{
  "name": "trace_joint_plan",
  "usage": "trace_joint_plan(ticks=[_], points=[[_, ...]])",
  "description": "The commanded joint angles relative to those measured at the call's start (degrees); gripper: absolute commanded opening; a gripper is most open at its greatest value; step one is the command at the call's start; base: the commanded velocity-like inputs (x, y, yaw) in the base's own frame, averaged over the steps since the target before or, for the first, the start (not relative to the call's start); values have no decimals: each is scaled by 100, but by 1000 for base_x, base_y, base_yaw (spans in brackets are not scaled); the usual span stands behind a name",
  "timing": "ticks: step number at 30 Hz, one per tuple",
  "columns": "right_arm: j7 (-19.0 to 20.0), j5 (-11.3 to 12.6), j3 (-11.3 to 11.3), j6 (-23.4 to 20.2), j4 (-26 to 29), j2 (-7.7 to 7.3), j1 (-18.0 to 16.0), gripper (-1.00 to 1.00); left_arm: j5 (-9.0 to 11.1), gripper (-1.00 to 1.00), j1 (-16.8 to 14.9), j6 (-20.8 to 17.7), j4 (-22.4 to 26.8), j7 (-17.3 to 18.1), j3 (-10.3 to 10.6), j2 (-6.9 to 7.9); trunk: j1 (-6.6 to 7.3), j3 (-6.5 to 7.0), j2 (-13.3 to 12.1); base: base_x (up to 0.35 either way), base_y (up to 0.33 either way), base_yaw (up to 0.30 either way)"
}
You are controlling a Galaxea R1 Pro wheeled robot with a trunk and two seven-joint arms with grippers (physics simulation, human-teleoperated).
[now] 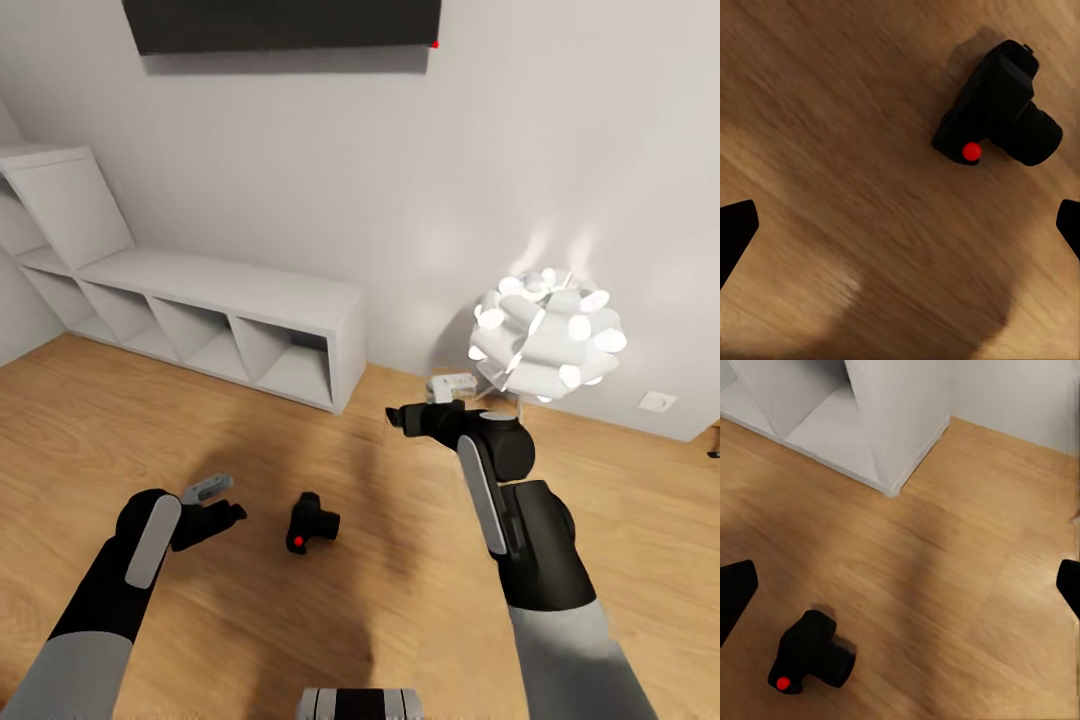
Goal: Attach the digital camera to the camera tripod in the bedroom.
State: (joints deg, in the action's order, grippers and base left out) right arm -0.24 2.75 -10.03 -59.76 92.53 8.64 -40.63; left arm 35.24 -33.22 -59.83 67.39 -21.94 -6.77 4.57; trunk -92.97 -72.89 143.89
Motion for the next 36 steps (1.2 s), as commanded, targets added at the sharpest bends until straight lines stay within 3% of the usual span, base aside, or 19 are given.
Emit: trace_joint_plan(ticks=[1, 8, 24, 29, 36], points=[[-3, 24, 28, -24, 4, 8, -165, 100, 59, 100, -8, -17, 8, -52, 1, 0, -1, -28, 4, 0, 0, 0], [-2, 24, 108, -24, 2, 34, -953, 100, 66, 100, -16, -17, -11, -47, 11, 3, -19, -183, 13, 0, 0, 0], [-20, 86, 174, -24, -45, 65, -2083, 100, 76, 100, -57, -17, 44, -34, 34, -11, -61, -537, 34, 0, 0, 0], [-25, 210, 421, -24, -23, 66, -2307, 100, 76, 100, -157, -17, 139, -42, 107, -13, -74, -648, 41, 0, 0, 0], [-14, 165, 364, -24, -73, 94, -2079, 100, -148, 100, -49, 17, 191, 184, 108, -30, -74, -647, 41, 0, 0, 0]])
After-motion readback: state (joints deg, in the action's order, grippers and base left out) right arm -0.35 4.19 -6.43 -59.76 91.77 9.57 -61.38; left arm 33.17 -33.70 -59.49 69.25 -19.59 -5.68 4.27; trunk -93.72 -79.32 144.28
